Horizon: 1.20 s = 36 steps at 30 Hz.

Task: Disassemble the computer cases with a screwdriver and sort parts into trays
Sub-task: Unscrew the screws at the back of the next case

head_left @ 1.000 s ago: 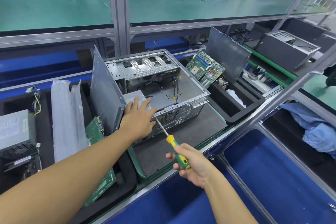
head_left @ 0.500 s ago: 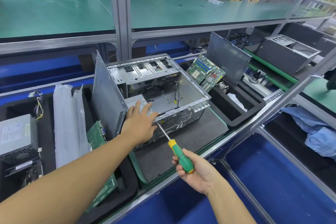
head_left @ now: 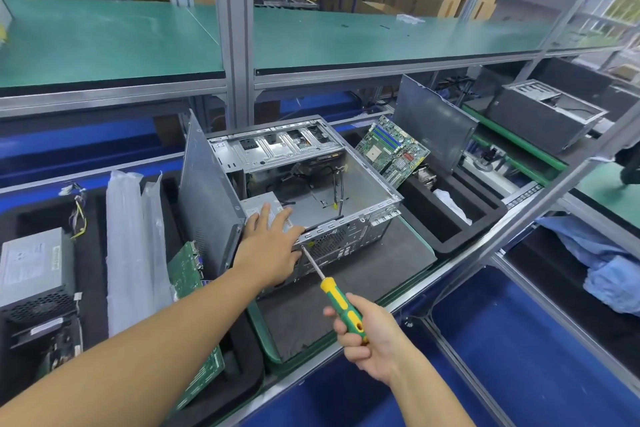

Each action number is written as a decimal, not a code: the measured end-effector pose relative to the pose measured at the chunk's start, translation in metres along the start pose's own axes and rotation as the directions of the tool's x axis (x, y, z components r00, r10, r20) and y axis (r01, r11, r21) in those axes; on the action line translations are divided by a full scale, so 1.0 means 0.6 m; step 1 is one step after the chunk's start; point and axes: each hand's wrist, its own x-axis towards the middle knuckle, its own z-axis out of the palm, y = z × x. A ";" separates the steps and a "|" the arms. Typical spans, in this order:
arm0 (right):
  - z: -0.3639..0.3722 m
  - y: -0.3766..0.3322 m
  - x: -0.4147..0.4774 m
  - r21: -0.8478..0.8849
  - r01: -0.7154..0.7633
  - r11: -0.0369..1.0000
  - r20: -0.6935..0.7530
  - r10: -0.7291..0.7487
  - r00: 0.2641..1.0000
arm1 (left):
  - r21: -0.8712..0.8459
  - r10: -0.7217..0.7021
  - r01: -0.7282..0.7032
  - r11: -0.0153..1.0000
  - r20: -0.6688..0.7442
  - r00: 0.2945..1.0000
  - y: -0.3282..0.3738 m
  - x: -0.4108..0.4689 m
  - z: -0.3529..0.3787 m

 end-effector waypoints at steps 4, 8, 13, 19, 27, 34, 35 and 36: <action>0.007 0.018 -0.001 -0.072 0.171 0.983 -0.093 -0.177 0.980 | -0.026 -0.003 0.003 1.000 -0.003 1.000 -0.001 0.001 0.004; 0.017 0.028 0.005 -0.078 0.257 0.963 -0.154 -0.267 0.951 | -0.031 -0.006 0.006 0.999 -0.002 1.000 -0.001 0.002 0.005; 0.015 0.015 -0.002 0.054 0.032 0.998 -0.056 -0.029 0.998 | -0.035 -0.003 0.003 0.999 -0.012 1.000 -0.002 0.003 0.007; 0.011 0.008 -0.003 -0.028 0.133 0.991 -0.039 -0.134 0.990 | -0.028 -0.003 0.002 1.000 -0.009 1.000 -0.002 0.002 0.007; 0.026 -0.001 -0.005 -0.180 0.148 0.972 -0.057 -0.161 0.985 | -0.022 0.002 -0.002 1.000 -0.011 1.000 -0.003 0.003 0.008; 0.013 -0.007 0.000 -0.303 0.195 0.933 0.025 -0.196 0.980 | -0.017 0.004 -0.004 1.000 -0.029 1.000 -0.005 0.005 0.013; 0.012 -0.005 0.003 -0.304 0.216 0.928 0.013 -0.223 0.975 | -0.015 0.005 -0.005 1.000 -0.032 0.999 -0.005 0.005 0.014; 0.013 -0.005 0.005 -0.298 0.218 0.930 -0.013 -0.232 0.973 | -0.013 0.005 -0.006 1.000 -0.035 0.999 -0.005 0.006 0.015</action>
